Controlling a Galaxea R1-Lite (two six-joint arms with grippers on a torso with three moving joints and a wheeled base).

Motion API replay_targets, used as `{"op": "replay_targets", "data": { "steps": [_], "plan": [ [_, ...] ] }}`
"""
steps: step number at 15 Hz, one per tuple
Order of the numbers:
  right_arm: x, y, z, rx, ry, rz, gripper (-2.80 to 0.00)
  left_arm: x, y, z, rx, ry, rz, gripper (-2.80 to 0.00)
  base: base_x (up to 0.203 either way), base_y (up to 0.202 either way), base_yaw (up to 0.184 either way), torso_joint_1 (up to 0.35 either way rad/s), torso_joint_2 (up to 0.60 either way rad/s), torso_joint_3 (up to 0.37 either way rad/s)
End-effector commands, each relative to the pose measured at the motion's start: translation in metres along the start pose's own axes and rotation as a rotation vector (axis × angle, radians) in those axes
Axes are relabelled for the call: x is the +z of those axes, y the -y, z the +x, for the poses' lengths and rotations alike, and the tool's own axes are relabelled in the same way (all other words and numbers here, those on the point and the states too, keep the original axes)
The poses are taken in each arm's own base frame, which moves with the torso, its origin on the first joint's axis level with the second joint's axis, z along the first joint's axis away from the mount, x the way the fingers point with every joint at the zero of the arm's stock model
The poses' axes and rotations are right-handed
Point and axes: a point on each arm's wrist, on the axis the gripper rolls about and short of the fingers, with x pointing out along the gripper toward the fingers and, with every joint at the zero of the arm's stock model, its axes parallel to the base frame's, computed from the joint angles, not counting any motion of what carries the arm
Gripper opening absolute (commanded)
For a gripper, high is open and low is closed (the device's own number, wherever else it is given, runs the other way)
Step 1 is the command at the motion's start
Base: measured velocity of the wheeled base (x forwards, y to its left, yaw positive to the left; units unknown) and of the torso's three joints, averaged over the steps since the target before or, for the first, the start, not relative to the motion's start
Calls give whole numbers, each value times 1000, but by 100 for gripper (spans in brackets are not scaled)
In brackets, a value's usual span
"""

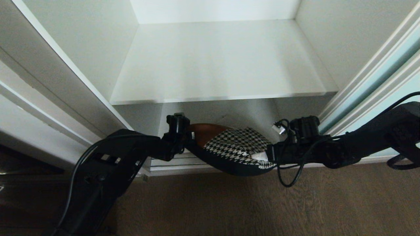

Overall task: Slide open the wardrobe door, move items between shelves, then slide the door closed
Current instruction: Place the pillow on the lower shelf

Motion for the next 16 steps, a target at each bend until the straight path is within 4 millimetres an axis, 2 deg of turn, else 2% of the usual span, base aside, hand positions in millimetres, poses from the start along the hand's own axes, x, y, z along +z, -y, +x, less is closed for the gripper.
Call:
{"op": "replay_targets", "data": {
  "steps": [1,5,8,10,14,16],
  "plan": [
    [-7,13,31,10,-23,-3,-280,-7,-9,5,20,-9,-4,-280,0,0,0,0,0,0],
    [-15,23,73,-102,-7,-26,-280,-34,-39,24,76,-20,-17,-280,0,0,0,0,0,0],
    [-10,30,88,-150,16,-33,-280,-32,-61,29,110,12,-57,-280,0,0,0,0,0,0],
    [-3,37,97,-207,58,-46,-280,-32,-62,29,115,18,-125,-280,0,0,0,0,0,0],
    [10,49,115,-268,130,-72,-280,-35,-64,26,168,15,-146,-280,0,0,0,0,0,0],
    [20,57,122,-337,163,-68,-280,-24,-63,15,160,3,-143,-280,0,0,0,0,0,0]
  ]
}}
